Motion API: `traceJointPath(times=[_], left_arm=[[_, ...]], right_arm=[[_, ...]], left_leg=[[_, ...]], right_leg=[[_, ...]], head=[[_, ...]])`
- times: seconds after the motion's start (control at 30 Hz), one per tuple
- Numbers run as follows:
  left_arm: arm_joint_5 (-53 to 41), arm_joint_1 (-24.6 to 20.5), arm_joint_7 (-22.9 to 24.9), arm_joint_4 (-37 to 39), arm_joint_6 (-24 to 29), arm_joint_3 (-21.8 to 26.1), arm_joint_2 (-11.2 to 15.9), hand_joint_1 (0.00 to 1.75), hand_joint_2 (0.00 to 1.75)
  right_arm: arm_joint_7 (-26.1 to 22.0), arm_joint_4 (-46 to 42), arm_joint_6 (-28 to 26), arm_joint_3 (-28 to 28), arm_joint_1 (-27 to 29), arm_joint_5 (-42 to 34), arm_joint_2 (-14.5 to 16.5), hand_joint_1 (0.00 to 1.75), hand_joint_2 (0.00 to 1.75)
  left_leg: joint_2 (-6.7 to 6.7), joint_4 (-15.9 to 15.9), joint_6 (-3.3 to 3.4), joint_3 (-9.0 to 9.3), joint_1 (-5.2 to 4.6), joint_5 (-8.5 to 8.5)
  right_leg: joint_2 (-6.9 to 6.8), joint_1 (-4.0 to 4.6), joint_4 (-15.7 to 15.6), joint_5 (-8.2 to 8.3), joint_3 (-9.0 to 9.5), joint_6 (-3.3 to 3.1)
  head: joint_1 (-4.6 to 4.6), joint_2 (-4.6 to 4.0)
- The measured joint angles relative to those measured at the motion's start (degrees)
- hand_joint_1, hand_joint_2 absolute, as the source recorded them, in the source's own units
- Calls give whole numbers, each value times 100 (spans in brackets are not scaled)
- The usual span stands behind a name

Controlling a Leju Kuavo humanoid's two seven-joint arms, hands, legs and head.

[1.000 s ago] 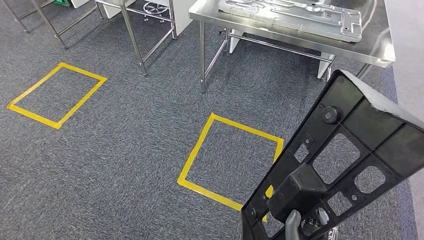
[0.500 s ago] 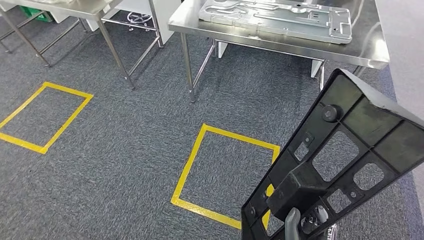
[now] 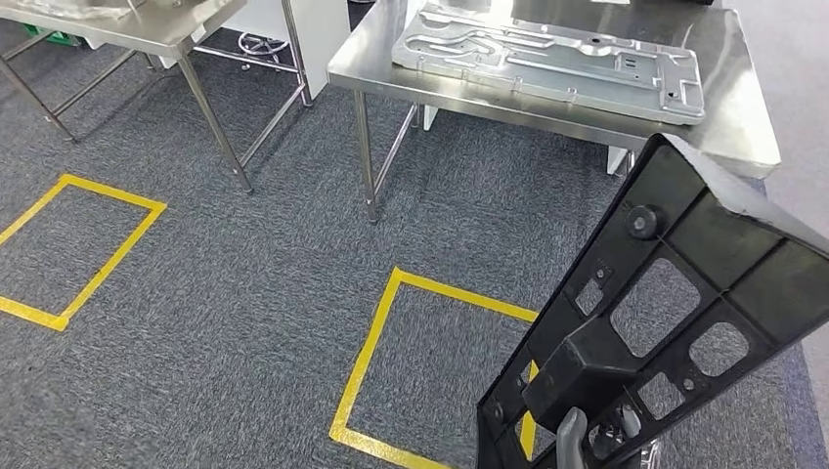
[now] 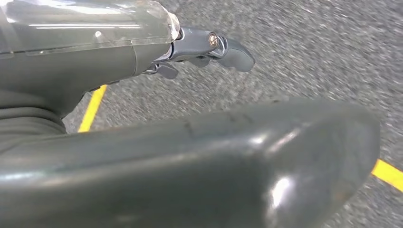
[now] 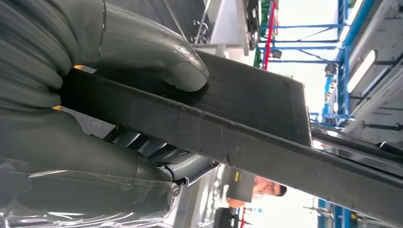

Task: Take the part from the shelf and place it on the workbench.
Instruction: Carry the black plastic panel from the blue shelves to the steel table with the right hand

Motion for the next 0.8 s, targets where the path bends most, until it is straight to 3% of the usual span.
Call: traceJointPath(times=[0.03, 0.07, 0.13, 0.17, 0.2, 0.27, 0.33, 0.4, 0.47, 0.5, 0.53, 0.6, 0.67, 0.73, 0.8], left_arm=[[-8, 2, 1, 0, -1, 0, -2, 0, 0], [-14, 4, 3, 0, -2, 0, -3, 0, 0], [-19, 3, 9, 0, -9, 1, -5, 0, 0], [-19, -7, 12, 0, -13, 2, -5, 0, 0], [-19, -25, 14, 0, -17, 2, -6, 0, 0], [-19, -78, 14, 0, -24, 2, -10, 0, 0], [-19, -124, 15, 1, -35, 1, -14, 0, 0], [-19, -127, 15, 1, -47, 0, -14, 0, 0], [-19, -79, 19, 0, -55, 1, -14, 0, 0], [-19, -53, 21, 0, -58, 2, -14, 0, 0], [-19, -35, 22, 0, -62, 3, -13, 0, 0], [-19, -20, 25, 0, -69, 4, -12, 0, 0], [-21, -24, 30, 0, -80, 4, -10, 0, 0], [-26, -37, 34, 0, -90, 4, -5, 0, 0], [-35, -52, 34, 0, -97, 7, -1, 0, 0]], right_arm=[[5, 0, -4, 0, -10, 13, 0, 175, 175], [11, 1, -14, 0, -16, 28, 0, 175, 175], [34, 16, -50, -2, -23, 59, 1, 175, 175], [49, 24, -70, -3, -25, 72, 3, 175, 175], [63, 28, -84, -4, -31, 81, 8, 175, 175], [78, 25, -96, -6, -52, 92, 22, 175, 175], [80, 24, -96, -6, -73, 101, 38, 175, 175], [84, 25, -95, -6, -75, 108, 51, 175, 175], [87, 30, -102, -8, -76, 110, 56, 175, 175], [89, 34, -107, -10, -78, 110, 58, 175, 175], [91, 40, -115, -12, -79, 113, 60, 175, 175], [102, 48, -151, -15, -78, 125, 65, 175, 175], [129, 48, -268, -22, -78, 165, 86, 175, 175], [190, 24, -503, -56, -77, 261, 144, 175, 175], [293, -47, -849, -128, -83, 438, 230, 175, 175]], left_leg=[[-2, -20, -15, 140, 12, -94], [3, -35, -33, 266, 21, -195], [11, -58, -97, 516, 24, -419], [19, -94, -142, 653, 21, -501], [24, -85, -192, 756, 19, -513], [34, 126, -264, 815, 30, -391], [28, 721, -290, 537, 44, -356], [24, 1377, -305, 35, 44, -667], [24, 1684, -318, -403, 41, -1004], [25, 1624, -315, -529, 42, -1010], [25, 1409, -308, -584, 43, -868], [34, 843, -269, -554, 35, -323], [54, 605, -213, -514, 4, -213], [57, 595, -123, -491, -6, -279], [41, 520, -35, -389, 17, -123]], right_leg=[[-14, -9, -249, 85, -39, 10], [-39, -16, -572, 406, -51, 7], [-106, 2, -1068, 1222, -21, -39], [-117, 23, -1177, 1457, 19, -81], [-104, 42, -1205, 1496, 87, -128], [-48, 52, -1268, 1358, 290, -239], [-29, 47, -1332, 1270, 475, -333], [-6, 48, -1349, 1163, 595, -383], [36, 53, -1349, 1048, 724, -390], [55, 53, -1348, 986, 802, -382], [66, 51, -1346, 922, 885, -368], [69, 47, -1338, 798, 1046, -321], [71, 53, -1330, 684, 1145, -241], [70, 66, -1263, 639, 1197, -146], [48, 59, -1054, 637, 1170, -73]], head=[[1, -1], [2, -1], [1, -2], [0, -1], [-4, -1], [-9, -1], [-34, -2], [-52, -2], [-51, -2], [-52, -1], [-52, -1], [-50, -2], [-65, -2], [-73, -1], [-60, -1]])
